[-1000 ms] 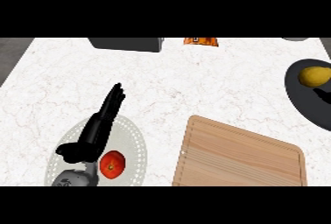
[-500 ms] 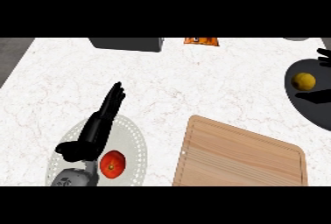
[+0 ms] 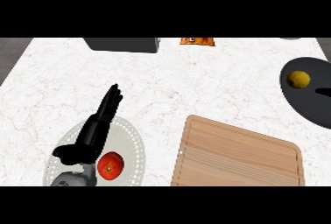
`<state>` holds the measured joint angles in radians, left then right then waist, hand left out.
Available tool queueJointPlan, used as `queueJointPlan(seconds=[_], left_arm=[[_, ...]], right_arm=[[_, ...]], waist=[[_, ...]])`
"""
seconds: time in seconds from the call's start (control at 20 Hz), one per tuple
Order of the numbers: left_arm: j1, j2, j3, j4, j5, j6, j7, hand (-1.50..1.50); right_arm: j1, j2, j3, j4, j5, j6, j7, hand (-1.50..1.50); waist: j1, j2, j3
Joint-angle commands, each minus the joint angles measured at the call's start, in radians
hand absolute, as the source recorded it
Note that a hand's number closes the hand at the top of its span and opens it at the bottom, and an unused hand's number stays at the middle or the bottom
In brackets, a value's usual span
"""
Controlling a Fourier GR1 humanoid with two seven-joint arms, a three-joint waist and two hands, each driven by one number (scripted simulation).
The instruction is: Pick the lemon from the cutting board and place it in the pan
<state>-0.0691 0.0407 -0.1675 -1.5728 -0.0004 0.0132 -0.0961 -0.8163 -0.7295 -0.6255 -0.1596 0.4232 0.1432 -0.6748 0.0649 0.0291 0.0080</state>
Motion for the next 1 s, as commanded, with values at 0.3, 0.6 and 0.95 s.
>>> queueJointPlan(seconds=[0.3,0.6,0.95], left_arm=[[0.010,-0.032,-0.017,0.001,-0.018,0.030,0.002,0.00],[0.036,-0.009,0.001,-0.006,-0.008,0.016,-0.001,0.00],[0.016,-0.005,0.022,0.025,-0.003,0.013,-0.021,0.00]], right_arm=[[0.114,-0.150,-0.051,0.047,-0.072,0.473,-0.099,-1.50],[0.216,-0.130,-0.028,-0.006,-0.069,0.532,-0.209,-1.50],[0.300,-0.161,-0.001,-0.063,-0.073,0.564,-0.285,-1.50]], waist=[[-0.030,-0.008,0.000],[-0.031,-0.011,0.001],[-0.049,-0.013,0.001]])
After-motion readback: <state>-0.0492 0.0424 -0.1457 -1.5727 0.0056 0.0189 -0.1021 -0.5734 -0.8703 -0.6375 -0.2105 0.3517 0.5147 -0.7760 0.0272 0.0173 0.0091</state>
